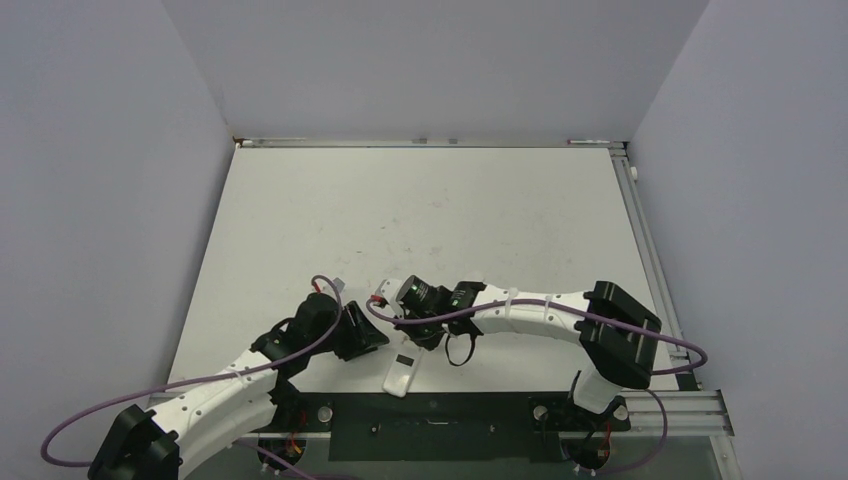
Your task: Load the batteries into the remote control
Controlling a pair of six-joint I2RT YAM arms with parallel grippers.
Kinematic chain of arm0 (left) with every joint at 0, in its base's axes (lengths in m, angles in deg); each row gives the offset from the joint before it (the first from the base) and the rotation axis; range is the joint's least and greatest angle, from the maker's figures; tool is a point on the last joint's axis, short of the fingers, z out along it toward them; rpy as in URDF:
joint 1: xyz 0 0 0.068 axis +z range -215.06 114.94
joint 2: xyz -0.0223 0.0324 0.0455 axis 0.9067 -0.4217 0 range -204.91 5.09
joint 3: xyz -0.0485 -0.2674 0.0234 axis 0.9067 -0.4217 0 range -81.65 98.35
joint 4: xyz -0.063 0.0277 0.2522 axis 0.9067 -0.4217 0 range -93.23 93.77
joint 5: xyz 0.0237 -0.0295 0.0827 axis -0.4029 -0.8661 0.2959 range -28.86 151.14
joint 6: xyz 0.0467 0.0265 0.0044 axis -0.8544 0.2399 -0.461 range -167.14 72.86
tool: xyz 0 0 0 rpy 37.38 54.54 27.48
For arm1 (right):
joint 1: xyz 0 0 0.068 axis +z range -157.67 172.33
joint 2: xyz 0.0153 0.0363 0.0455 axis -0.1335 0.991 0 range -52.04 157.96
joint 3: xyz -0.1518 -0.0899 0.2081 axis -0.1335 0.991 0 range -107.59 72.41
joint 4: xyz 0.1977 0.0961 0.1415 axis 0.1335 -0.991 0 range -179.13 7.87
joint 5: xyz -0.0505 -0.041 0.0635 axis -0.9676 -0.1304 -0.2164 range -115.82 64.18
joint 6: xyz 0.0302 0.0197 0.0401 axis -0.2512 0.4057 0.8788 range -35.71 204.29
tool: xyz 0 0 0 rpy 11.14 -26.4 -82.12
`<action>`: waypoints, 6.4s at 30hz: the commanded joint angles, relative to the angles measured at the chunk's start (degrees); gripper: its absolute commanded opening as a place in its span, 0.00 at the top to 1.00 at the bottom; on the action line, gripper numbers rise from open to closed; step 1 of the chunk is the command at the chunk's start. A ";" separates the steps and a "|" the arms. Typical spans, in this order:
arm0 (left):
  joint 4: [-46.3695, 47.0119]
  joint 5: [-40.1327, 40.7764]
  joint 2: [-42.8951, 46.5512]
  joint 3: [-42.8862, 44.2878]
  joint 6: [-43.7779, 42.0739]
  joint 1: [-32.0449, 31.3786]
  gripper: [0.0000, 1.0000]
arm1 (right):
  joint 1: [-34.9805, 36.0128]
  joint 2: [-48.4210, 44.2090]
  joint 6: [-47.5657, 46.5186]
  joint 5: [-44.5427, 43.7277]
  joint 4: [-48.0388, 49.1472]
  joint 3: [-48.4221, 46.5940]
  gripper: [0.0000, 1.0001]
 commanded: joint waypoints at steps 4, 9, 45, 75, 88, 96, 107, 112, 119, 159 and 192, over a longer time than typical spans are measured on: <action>0.73 -1.67 1.51 -1.08 -1.08 0.84 0.58 | -0.41 1.71 -0.79 -0.35 0.92 -3.18 0.92; 0.78 -1.96 1.49 -1.07 -1.25 1.16 0.58 | -0.41 2.13 -0.71 -0.38 1.01 -3.09 0.92; 2.32 -2.93 0.35 -1.54 -0.94 1.60 0.58 | -1.16 5.15 -0.28 0.10 3.89 -2.53 0.92; 2.79 -3.64 -0.46 -1.23 -0.82 1.86 0.58 | -1.12 4.49 0.46 -1.49 4.29 -2.40 0.72; 3.29 -3.92 0.18 -2.39 0.18 1.86 0.55 | -1.05 -0.93 3.43 -4.79 4.35 -2.53 0.64; 4.58 -5.12 0.60 -4.03 1.84 1.32 0.56 | -1.07 -6.65 9.49 -7.82 4.08 -0.34 0.64; 3.43 -7.06 0.02 -4.87 2.92 -1.37 0.56 | -1.03 -10.59 14.33 -10.62 5.49 5.01 0.64; 1.67 -7.15 0.25 -4.99 3.50 -3.42 0.56 | -1.03 -11.17 15.28 -11.04 5.95 6.18 0.63; 1.67 -6.34 -0.07 -5.23 6.05 -8.18 0.56 | -1.12 -11.46 18.22 -12.87 7.08 7.70 0.60; -1.22 3.83 -6.51 5.33 -6.20 -2.50 0.56 | -3.90 -15.51 31.84 -12.07 18.19 13.58 0.62; 12.49 -3.47 -15.13 4.36 -6.52 0.63 0.84 | -3.76 -12.03 39.36 -5.87 30.00 20.01 0.65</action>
